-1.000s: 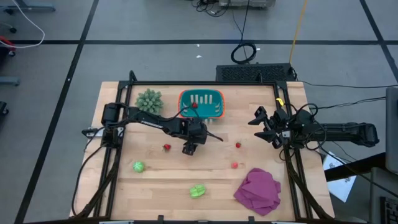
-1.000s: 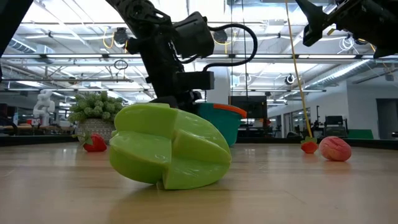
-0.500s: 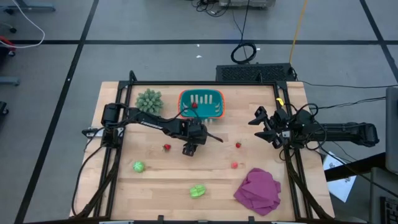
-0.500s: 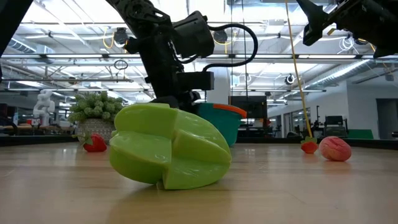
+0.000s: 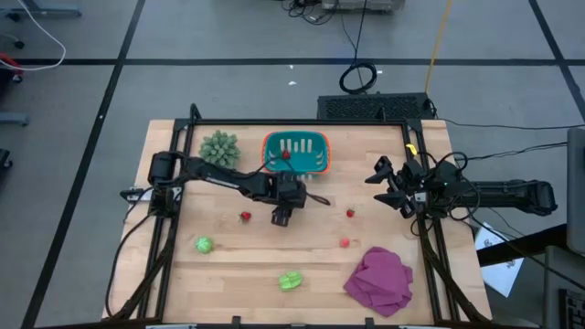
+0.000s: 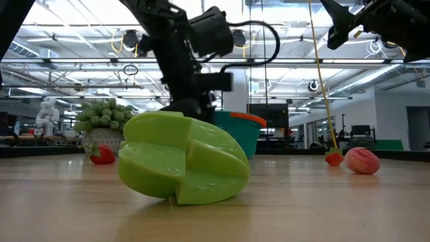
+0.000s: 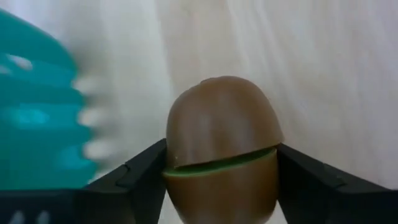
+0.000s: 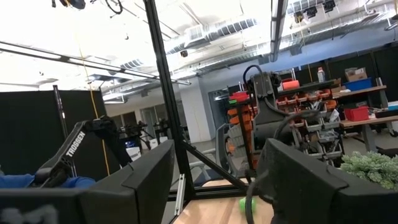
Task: Pick and placing Produce into tupperware
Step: Put the brown kiwi into the blue basket
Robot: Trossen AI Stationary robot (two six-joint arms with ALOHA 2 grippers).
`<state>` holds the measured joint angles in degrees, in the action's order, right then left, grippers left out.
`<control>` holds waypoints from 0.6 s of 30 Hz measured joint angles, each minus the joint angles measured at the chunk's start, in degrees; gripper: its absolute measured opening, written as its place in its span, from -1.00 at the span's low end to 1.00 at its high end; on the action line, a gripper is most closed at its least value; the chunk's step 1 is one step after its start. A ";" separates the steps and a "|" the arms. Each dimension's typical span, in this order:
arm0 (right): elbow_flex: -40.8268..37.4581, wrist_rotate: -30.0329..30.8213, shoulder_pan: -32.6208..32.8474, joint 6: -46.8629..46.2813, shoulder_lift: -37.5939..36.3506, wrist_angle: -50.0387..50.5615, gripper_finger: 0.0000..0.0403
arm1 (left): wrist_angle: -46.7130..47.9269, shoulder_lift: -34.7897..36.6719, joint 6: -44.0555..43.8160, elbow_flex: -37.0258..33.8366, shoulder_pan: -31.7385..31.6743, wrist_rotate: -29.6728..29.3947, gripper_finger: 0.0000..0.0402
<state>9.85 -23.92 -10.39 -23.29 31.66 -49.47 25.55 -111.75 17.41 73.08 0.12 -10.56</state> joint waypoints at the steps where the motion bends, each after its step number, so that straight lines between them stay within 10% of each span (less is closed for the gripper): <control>1: 0.00 0.00 0.00 -0.01 0.00 0.00 0.20 | 1.20 0.27 0.00 0.84 0.00 -0.27 0.34; 18: 0.00 -0.17 0.00 -0.02 0.00 0.28 0.20 | 13.97 0.60 -7.19 11.56 1.01 -0.50 0.27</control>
<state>9.85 -24.10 -10.39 -23.31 31.66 -49.19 39.52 -111.15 10.22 84.64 1.13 -11.06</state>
